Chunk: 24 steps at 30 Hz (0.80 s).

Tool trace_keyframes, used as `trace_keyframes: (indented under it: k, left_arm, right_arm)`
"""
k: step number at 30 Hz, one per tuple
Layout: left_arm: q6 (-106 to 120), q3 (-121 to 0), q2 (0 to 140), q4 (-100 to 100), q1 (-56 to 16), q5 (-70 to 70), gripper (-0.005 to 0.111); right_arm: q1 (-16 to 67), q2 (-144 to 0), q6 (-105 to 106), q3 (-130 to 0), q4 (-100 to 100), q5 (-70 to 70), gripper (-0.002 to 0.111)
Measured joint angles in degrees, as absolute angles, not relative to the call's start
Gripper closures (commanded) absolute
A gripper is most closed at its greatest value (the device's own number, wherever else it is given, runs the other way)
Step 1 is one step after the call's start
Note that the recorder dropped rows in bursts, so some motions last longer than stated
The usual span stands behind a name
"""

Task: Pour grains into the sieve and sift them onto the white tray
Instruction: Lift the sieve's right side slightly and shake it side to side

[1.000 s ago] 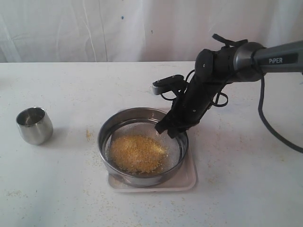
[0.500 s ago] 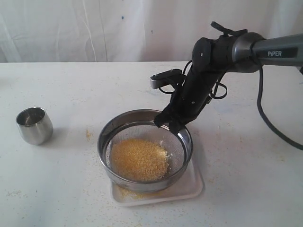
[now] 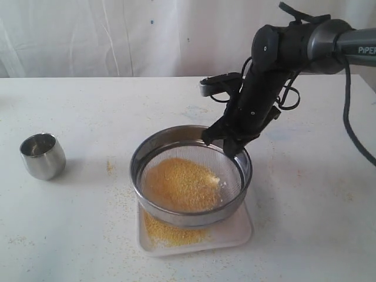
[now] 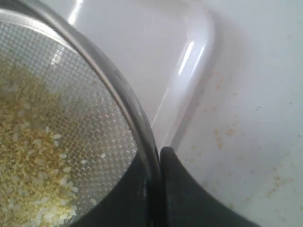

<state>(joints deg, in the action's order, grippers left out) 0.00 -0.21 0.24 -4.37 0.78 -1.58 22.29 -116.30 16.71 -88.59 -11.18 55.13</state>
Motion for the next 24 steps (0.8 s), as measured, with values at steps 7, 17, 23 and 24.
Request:
trace_keyframes:
  k: [7,17,23,24]
  left_arm:
    - [0.0,-0.21,0.24,-4.37,0.78,-1.58,0.107]
    - [0.0,-0.21,0.24,-4.37,0.78,-1.58,0.107]
    - [0.0,-0.21,0.24,-4.37,0.78,-1.58,0.107]
    - [0.0,-0.21,0.24,-4.37,0.78,-1.58,0.107]
  right_arm:
    - [21.55,-116.4,11.55,-88.73,-11.61,51.61,0.108]
    - [19.8,-116.49,13.49,-88.97,-9.05,52.84,0.108]
    - [19.9,-116.49,13.59,-88.87,-10.78,53.52,0.108]
    - [19.9,-116.49,15.45,-88.87,-12.1,53.94,0.108]
